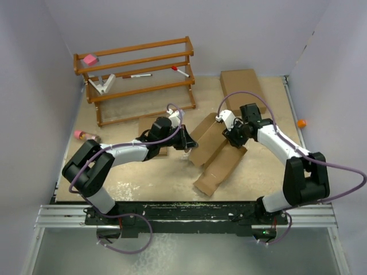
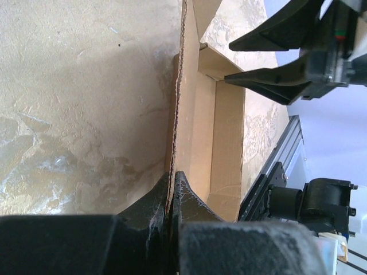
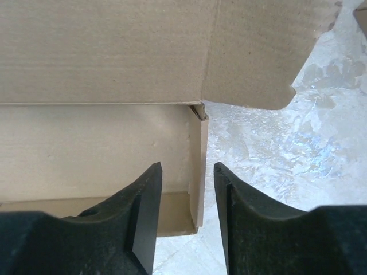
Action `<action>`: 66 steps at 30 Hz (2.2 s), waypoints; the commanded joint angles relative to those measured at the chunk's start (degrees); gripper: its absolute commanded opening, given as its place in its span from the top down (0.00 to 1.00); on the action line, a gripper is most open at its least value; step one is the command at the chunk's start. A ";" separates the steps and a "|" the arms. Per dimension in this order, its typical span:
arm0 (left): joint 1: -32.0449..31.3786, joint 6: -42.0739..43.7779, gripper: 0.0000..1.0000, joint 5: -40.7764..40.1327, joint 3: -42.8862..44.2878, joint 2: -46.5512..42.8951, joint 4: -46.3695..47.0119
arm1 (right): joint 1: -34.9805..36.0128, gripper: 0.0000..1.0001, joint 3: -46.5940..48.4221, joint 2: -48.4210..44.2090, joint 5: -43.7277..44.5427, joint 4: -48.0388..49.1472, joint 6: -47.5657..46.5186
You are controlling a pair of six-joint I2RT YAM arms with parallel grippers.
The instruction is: Fold the paper box
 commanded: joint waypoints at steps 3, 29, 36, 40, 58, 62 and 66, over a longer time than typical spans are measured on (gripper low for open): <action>0.05 3.39 0.96 0.28 3.14 -2.44 -1.56 | -5.37 0.51 2.08 -7.85 -12.87 -5.80 -5.36; -1.58 6.78 0.96 14.20 9.94 4.90 -2.91 | -9.60 1.00 -11.84 -8.39 -18.44 1.61 -51.48; -1.64 8.49 0.96 11.47 11.05 4.22 -6.25 | -9.40 1.00 -8.52 -7.84 -16.08 -9.00 -50.53; -1.17 10.33 0.96 7.58 12.34 3.32 -10.05 | -16.23 0.93 -4.44 -9.84 -16.62 -20.90 -57.90; -0.98 15.66 0.96 4.46 17.50 3.00 -18.20 | -27.91 0.52 19.30 7.13 -30.03 -14.87 -14.63; -1.05 17.19 0.96 4.13 19.31 3.40 -20.29 | -30.06 0.44 25.46 16.97 -36.64 -20.44 -14.55; -0.98 18.81 0.96 3.52 20.51 3.45 -21.86 | -30.11 0.38 30.56 23.48 -40.42 -24.74 -15.61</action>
